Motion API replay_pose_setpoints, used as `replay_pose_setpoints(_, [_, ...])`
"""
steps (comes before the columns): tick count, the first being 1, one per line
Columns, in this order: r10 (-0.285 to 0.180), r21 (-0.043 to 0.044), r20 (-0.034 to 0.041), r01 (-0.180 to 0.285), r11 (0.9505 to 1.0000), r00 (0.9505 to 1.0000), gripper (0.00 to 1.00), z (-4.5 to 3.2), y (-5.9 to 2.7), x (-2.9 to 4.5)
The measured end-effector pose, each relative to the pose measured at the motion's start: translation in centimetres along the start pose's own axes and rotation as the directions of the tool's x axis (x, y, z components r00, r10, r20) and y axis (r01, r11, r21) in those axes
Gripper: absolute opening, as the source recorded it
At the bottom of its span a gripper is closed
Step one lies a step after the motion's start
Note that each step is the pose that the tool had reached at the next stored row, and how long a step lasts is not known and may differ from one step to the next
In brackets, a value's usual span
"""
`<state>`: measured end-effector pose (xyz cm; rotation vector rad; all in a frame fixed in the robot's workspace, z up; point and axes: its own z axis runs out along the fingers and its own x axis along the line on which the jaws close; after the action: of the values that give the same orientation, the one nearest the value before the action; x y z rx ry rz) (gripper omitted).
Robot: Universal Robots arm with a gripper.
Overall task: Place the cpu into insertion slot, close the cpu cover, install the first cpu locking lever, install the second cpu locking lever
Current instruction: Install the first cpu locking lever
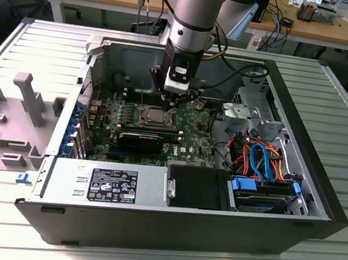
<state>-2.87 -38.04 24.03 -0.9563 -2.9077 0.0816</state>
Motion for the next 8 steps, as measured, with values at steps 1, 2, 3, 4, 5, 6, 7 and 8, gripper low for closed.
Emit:
replay_pose_setpoints(1, [-0.001, 0.0, 0.0, 0.001, 1.0, 1.0, 0.11, 0.0, 0.0, 0.0])
replay_pose_setpoints(2, [-0.002, 0.0001, 0.0001, 0.002, 1.0, 1.0, 0.11, 0.0, 0.0, 0.0])
replay_pose_setpoints(3, [-0.003, 0.0001, 0.0002, 0.003, 1.0, 1.0, 0.11, 0.0, 0.0, 0.0])
replay_pose_setpoints(4, [-0.003, 0.0001, 0.0002, 0.003, 1.0, 1.0, 0.11, 0.0, 0.0, 0.0])
replay_pose_setpoints(5, [-0.005, 0.0002, 0.0003, 0.005, 1.0, 1.0, 0.11, 0.0, 0.0, 0.0])
replay_pose_setpoints(6, [-0.006, 0.0003, 0.0004, 0.006, 1.0, 1.0, 0.11, 0.0, 0.0, 0.0])
replay_pose_setpoints(7, [-0.007, 0.0004, 0.0005, 0.007, 1.0, 1.0, 0.11, 0.0, 0.0, 0.0])
replay_pose_setpoints(8, [-0.007, 0.0004, 0.0005, 0.007, 1.0, 1.0, 0.11, 0.0, 0.0, 0.0])
